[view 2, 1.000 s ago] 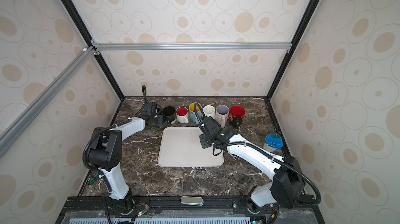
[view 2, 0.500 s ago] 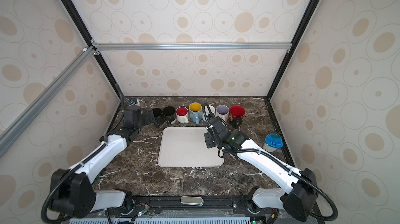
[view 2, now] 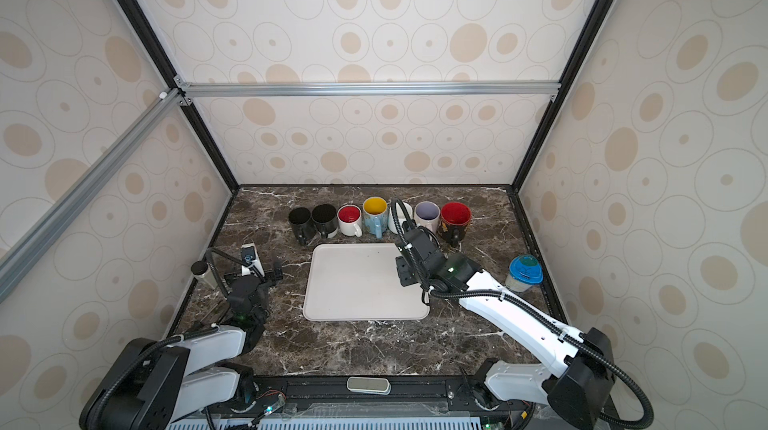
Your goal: Turn the mug right side up
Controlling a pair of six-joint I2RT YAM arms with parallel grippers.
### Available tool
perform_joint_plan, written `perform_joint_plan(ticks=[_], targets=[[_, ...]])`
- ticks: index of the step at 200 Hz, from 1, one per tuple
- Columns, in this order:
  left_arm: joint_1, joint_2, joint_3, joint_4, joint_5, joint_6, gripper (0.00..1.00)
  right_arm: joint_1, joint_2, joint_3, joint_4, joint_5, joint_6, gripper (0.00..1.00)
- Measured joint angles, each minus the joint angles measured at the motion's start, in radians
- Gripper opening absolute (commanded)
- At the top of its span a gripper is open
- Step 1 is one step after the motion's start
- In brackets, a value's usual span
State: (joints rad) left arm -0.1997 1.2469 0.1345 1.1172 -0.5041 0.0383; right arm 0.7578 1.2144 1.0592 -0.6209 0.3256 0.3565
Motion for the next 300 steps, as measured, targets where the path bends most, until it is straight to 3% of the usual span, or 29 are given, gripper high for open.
perform_joint_plan(ticks=[36,76,88,102,120,143,172,203,235,258,300], targets=[[0.034,0.025,-0.031,0.161,0.034,0.027,1.00,-0.003,-0.033,-0.053,0.026,0.124,-0.048,0.56],[0.076,0.041,-0.022,0.170,0.118,-0.016,1.00,-0.058,-0.093,-0.098,0.096,0.269,-0.112,0.59],[0.077,0.112,-0.017,0.212,0.130,-0.022,1.00,-0.080,-0.135,-0.171,0.182,0.308,-0.156,0.72],[0.079,0.225,-0.019,0.280,0.140,-0.024,1.00,-0.113,-0.174,-0.281,0.309,0.344,-0.212,0.99],[0.087,0.320,-0.006,0.288,0.169,-0.024,1.00,-0.166,-0.177,-0.389,0.437,0.365,-0.270,0.98],[0.120,0.338,0.041,0.256,0.214,-0.042,1.00,-0.259,-0.144,-0.447,0.566,0.366,-0.291,0.98],[0.144,0.335,0.058,0.257,0.235,-0.062,1.00,-0.369,-0.072,-0.497,0.782,0.346,-0.325,0.98],[0.143,0.335,0.058,0.257,0.241,-0.070,1.00,-0.477,0.105,-0.530,0.964,0.294,-0.375,0.99],[0.144,0.335,0.058,0.257,0.241,-0.073,1.00,-0.608,0.191,-0.644,1.158,0.131,-0.378,0.98],[0.144,0.335,0.058,0.257,0.241,-0.074,1.00,-0.693,0.301,-0.718,1.425,-0.034,-0.370,0.99],[0.144,0.335,0.058,0.256,0.241,-0.075,1.00,-0.680,0.333,-0.682,1.423,-0.087,-0.357,1.00]])
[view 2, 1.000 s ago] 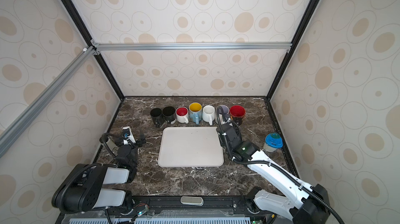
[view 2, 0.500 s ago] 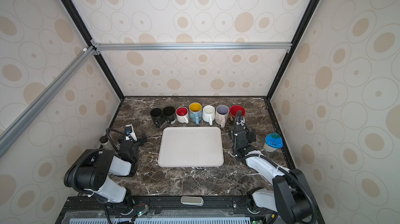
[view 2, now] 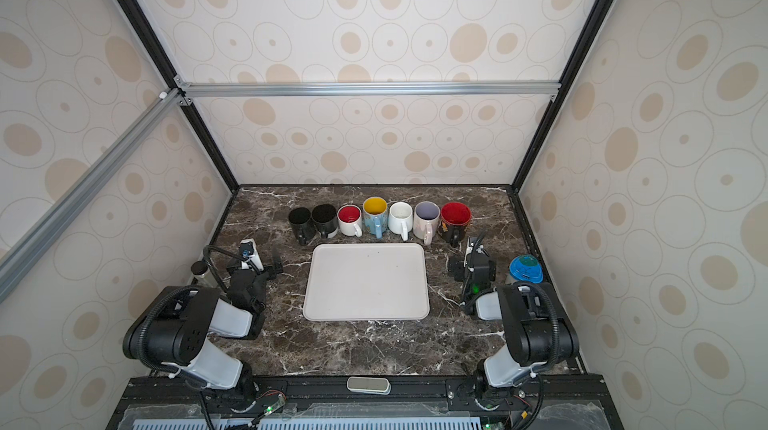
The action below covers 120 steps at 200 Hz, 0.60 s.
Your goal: Turn the mug right side up
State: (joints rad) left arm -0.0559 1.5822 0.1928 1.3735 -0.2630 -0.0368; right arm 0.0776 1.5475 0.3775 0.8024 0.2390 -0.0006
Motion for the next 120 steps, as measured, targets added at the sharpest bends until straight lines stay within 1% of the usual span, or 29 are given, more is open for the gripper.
perform_joint_plan(ticks=[22,120], targets=[[0.000,0.000,0.000,0.000,0.000,0.000,1.00,0.003,-0.002,0.028,0.011,-0.016,-0.001,1.00],[0.000,0.000,0.000,0.000,0.000,0.000,1.00,-0.016,-0.001,0.045,-0.016,-0.101,-0.001,1.00]])
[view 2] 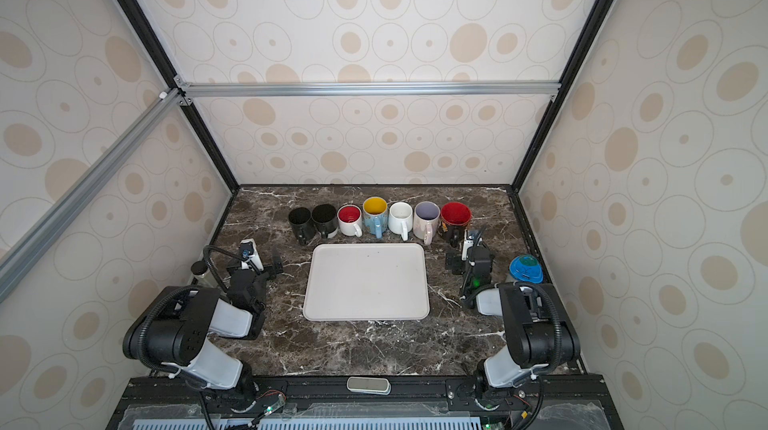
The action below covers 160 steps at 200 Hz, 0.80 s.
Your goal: Turn the mug right side up
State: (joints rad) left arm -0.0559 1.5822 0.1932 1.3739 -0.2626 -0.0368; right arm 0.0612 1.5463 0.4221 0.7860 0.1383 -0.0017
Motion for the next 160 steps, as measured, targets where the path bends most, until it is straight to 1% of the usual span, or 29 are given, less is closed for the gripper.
perform_joint_plan(ticks=[28,38,46,60,67,79,87,103,113,121,127,134,145,160], targets=[[0.000,0.000,-0.007,0.013,0.011,0.001,1.00,0.000,0.000,-0.003,0.005,-0.008,-0.002,1.00],[0.000,0.000,-0.055,0.083,0.043,0.005,1.00,0.005,-0.010,-0.032,0.051,-0.007,-0.007,1.00],[0.000,0.002,-0.110,0.139,0.062,0.007,1.00,0.009,-0.031,-0.092,0.122,-0.006,-0.008,0.99],[0.000,0.008,-0.172,0.158,0.067,0.007,1.00,0.016,-0.048,-0.164,0.173,0.021,-0.005,1.00],[0.000,0.010,-0.164,0.147,0.063,0.007,1.00,0.016,-0.026,-0.151,0.156,0.039,-0.003,1.00],[0.000,0.006,-0.086,0.074,0.051,0.006,1.00,0.015,0.003,-0.088,0.090,0.054,0.001,1.00],[0.000,0.008,-0.047,0.086,0.057,0.007,1.00,0.016,-0.003,-0.077,0.103,0.057,0.001,1.00],[-0.001,0.004,-0.098,0.196,0.082,0.010,1.00,0.016,-0.045,-0.142,0.229,0.057,0.001,0.99],[-0.002,0.006,-0.146,0.206,0.077,0.010,1.00,0.017,-0.053,-0.171,0.246,0.072,0.005,1.00],[-0.001,0.006,-0.137,0.163,0.062,0.008,1.00,0.017,-0.032,-0.151,0.215,0.091,0.009,1.00],[-0.001,0.005,-0.100,0.104,0.051,0.005,1.00,0.017,-0.010,-0.114,0.169,0.104,0.010,1.00],[0.000,0.006,-0.056,0.074,0.046,0.004,1.00,0.017,-0.001,-0.079,0.132,0.109,0.016,1.00],[0.001,0.007,-0.020,0.082,0.036,0.002,1.00,0.017,0.000,-0.042,0.112,0.116,0.018,1.00],[0.002,-0.002,-0.025,0.101,0.031,0.001,1.00,0.017,0.000,-0.026,0.117,0.125,0.019,1.00]])
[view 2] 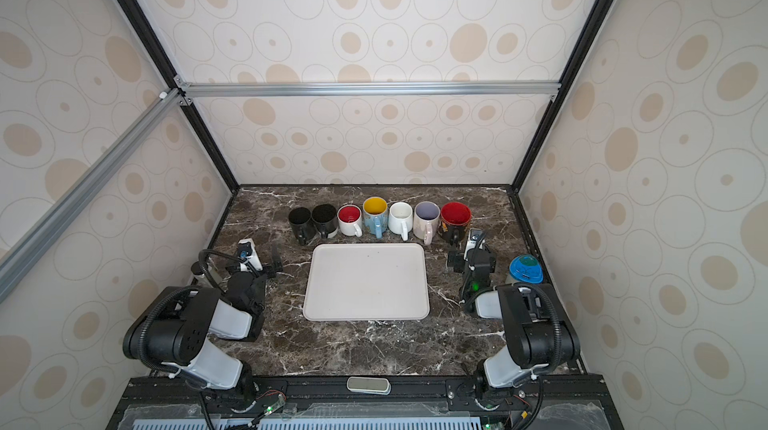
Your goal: Turn the mug right side up
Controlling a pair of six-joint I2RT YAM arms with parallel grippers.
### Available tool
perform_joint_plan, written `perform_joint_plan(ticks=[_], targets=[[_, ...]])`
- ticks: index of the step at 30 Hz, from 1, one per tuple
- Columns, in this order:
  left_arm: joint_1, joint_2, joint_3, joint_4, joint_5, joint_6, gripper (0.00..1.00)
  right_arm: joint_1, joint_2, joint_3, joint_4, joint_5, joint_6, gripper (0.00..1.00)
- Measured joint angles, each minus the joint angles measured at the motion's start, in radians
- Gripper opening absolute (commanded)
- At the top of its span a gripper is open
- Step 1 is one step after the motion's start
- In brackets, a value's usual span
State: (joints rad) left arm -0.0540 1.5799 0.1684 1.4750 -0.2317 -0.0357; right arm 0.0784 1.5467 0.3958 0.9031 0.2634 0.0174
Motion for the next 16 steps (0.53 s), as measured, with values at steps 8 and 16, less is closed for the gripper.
perform_joint_plan(ticks=[8,16], targets=[[0.000,0.000,0.031,-0.085,0.043,0.006,1.00,0.000,0.000,0.001,-0.058,0.004,0.001,1.00],[0.014,0.001,0.057,-0.134,0.098,0.006,1.00,0.000,0.000,0.001,-0.069,0.004,0.001,1.00]])
